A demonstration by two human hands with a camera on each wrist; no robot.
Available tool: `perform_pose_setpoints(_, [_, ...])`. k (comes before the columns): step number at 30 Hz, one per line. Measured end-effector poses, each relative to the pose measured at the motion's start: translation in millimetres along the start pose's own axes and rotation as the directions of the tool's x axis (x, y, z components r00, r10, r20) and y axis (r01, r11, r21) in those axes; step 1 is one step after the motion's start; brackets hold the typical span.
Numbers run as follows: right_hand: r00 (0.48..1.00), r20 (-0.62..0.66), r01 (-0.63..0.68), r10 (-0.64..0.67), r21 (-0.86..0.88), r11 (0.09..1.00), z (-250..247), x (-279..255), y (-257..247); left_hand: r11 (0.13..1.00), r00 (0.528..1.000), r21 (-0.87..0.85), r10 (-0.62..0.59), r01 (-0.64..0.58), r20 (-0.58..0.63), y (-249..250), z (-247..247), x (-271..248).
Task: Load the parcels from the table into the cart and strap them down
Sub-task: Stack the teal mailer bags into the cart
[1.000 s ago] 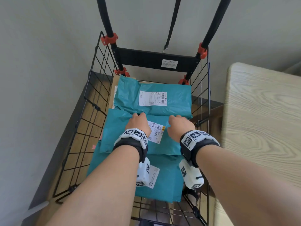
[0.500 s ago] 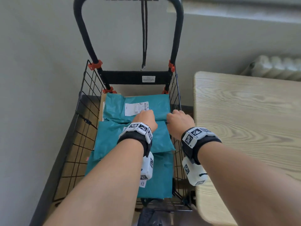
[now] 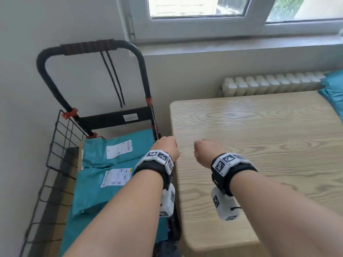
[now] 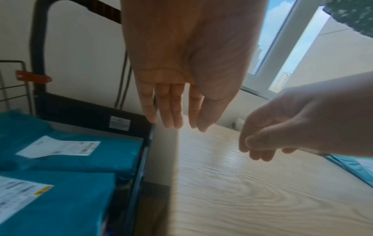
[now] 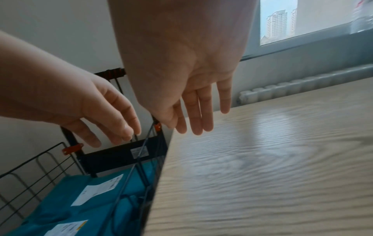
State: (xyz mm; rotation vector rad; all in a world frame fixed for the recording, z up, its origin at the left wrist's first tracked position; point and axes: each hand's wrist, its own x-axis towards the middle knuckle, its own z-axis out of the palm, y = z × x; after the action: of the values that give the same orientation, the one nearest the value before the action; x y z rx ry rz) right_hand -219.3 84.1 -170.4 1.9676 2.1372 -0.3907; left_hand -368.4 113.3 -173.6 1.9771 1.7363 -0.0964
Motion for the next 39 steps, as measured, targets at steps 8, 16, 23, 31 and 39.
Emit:
perform_pose_setpoints(8, [0.990, -0.072, -0.118, 0.124, 0.079, 0.990, -18.4, -61.4, 115.6, 0.997, 0.997, 0.032, 0.076, -0.076, -0.004, 130.8, 20.4, -17.3])
perform_pose_setpoints(16, [0.929, -0.106, -0.331, 0.353, 0.182, 0.926, -21.1, -133.1, 261.3, 0.974, 0.979, 0.099, 0.197, -0.202, 0.058, 279.8, 69.1, -26.5])
perform_pose_setpoints(23, [0.883, -0.055, -0.431, 0.466, 0.299, 0.852, -24.5, -176.0, 369.0, 0.938, 0.953, 0.171, 0.298, -0.303, 0.053, 401.0, 107.2, -28.0])
perform_pose_setpoints(31, [0.825, -0.065, -0.510, 0.561, 0.341, 0.790, -26.8, -217.3, 448.2, 0.903, 0.916, 0.157, 0.399, -0.399, 0.034, 485.9, 133.1, -18.5])
perform_pose_setpoints(39, [0.777, -0.037, -0.578, 0.628, 0.353, 0.736, -14.8, -224.9, 522.4, 0.893, 0.900, 0.116, 0.429, -0.436, 0.082, 555.6, 167.9, 1.5])
